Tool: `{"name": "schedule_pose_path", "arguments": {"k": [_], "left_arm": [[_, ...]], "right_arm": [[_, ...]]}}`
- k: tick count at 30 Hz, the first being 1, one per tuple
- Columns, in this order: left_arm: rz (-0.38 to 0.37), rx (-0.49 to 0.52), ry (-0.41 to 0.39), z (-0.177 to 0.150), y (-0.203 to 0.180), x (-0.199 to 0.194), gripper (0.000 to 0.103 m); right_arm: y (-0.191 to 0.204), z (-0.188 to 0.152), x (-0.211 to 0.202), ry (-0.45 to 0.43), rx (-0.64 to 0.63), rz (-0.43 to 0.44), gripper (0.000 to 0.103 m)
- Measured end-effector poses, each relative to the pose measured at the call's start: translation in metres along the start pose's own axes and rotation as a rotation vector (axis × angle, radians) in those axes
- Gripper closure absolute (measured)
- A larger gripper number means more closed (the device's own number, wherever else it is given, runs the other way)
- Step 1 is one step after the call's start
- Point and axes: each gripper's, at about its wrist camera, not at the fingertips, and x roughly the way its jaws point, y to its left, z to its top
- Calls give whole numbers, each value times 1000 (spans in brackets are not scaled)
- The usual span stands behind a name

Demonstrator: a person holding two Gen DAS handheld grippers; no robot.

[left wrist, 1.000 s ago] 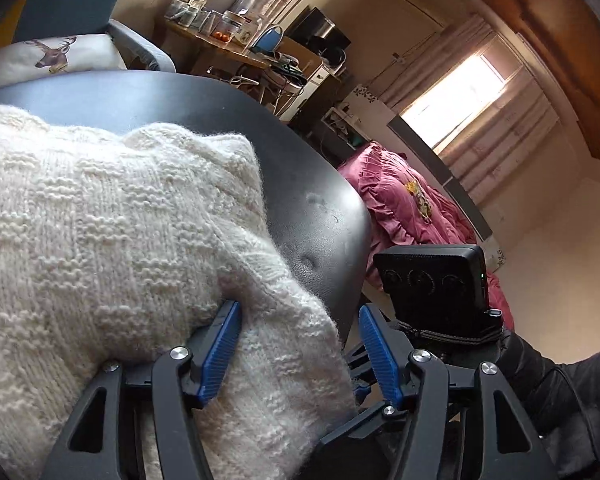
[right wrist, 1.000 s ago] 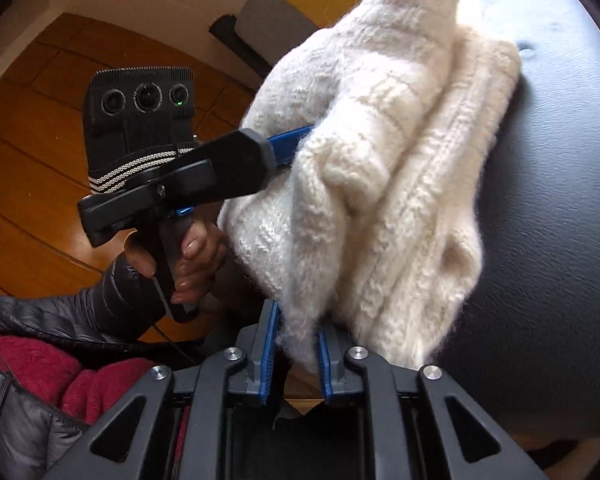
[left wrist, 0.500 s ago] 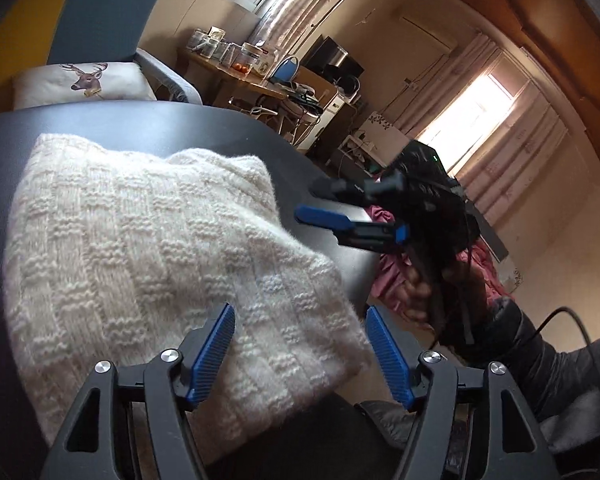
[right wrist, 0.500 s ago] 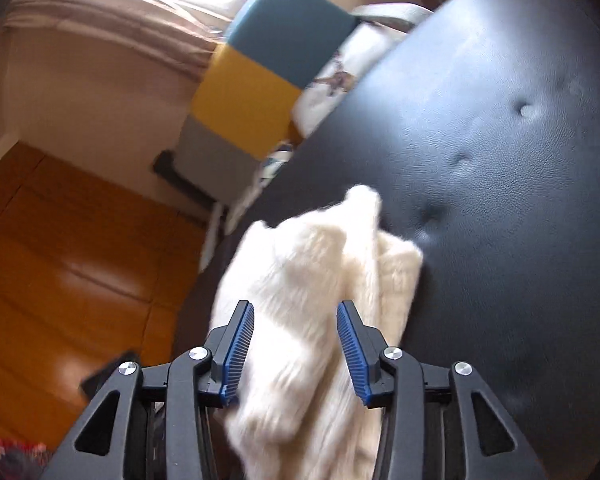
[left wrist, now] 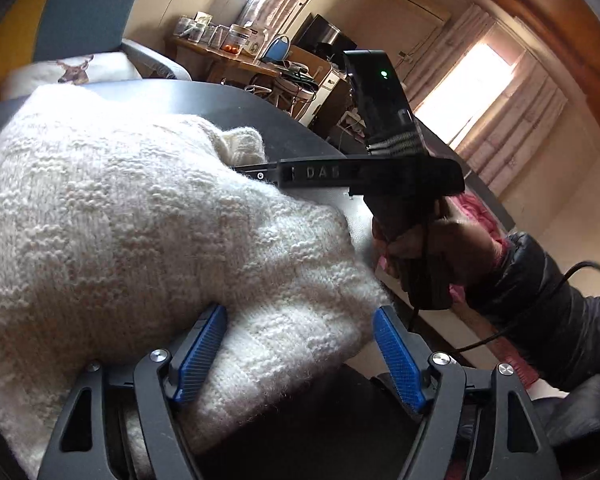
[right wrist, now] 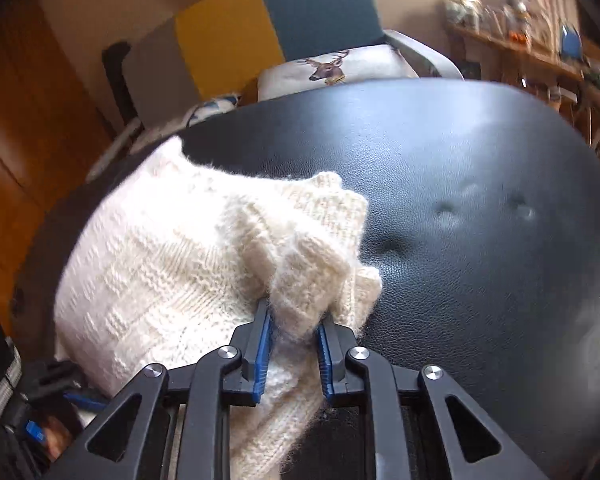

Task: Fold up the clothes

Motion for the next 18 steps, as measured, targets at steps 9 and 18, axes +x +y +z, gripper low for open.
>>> {"name": "schedule_pose_path", "arguments": {"k": [9, 18], "left_arm": [[-30, -122, -138, 16, 13, -52, 26], [31, -158, -136, -1, 23, -68, 26]], "right_arm": [[9, 12, -43, -121, 57, 64, 76], [105, -18, -59, 67, -407, 120, 76]]}}
